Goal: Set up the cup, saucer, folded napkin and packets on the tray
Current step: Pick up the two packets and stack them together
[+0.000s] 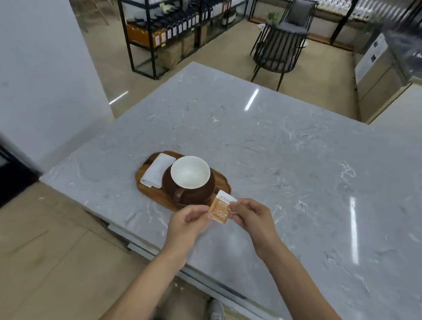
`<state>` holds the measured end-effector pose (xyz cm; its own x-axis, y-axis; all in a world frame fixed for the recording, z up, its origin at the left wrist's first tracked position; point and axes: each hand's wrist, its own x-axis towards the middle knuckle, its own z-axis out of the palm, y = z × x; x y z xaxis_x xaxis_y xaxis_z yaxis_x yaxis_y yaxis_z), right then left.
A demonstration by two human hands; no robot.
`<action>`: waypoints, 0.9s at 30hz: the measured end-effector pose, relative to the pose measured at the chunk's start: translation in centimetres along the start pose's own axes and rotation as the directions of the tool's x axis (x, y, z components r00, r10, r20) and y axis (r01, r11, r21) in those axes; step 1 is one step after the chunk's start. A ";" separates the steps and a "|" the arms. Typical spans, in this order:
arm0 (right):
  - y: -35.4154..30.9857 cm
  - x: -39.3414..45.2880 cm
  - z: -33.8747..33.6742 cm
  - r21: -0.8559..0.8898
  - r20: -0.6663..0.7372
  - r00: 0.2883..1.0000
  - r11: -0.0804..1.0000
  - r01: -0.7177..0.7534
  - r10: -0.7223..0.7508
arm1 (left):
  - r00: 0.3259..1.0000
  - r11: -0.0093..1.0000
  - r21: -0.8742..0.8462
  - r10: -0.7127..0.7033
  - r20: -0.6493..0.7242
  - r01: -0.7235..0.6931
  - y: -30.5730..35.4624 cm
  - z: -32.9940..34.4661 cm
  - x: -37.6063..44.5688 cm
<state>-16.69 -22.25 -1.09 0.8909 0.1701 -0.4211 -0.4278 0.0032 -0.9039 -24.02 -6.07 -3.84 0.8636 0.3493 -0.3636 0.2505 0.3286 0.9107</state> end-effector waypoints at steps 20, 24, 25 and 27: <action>3.1 7.9 -2.6 -0.462 0.169 0.966 0.850 0.254 -0.197 | 0.847 0.700 0.671 0.491 -0.203 -0.244 -5.4 3.1 -0.3; 3.2 8.5 -3.3 -0.553 0.337 0.890 0.700 0.452 -0.308 | 0.838 0.620 0.742 0.524 -0.151 -0.254 -5.7 3.3 -0.4; 3.2 8.6 -3.4 -0.564 0.357 0.878 0.675 0.476 -0.320 | 0.838 0.614 0.747 0.525 -0.146 -0.255 -5.7 3.3 -0.3; 3.2 8.8 -3.3 -0.572 0.377 0.862 0.647 0.504 -0.338 | 0.842 0.611 0.749 0.521 -0.138 -0.255 -5.8 3.3 -0.3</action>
<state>-9.73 -23.97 -7.98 0.8554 0.5172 -0.0296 0.2589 -0.4763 -0.8403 -24.31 -10.96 -8.33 0.7974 0.5867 0.1409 0.2609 -0.5458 0.7963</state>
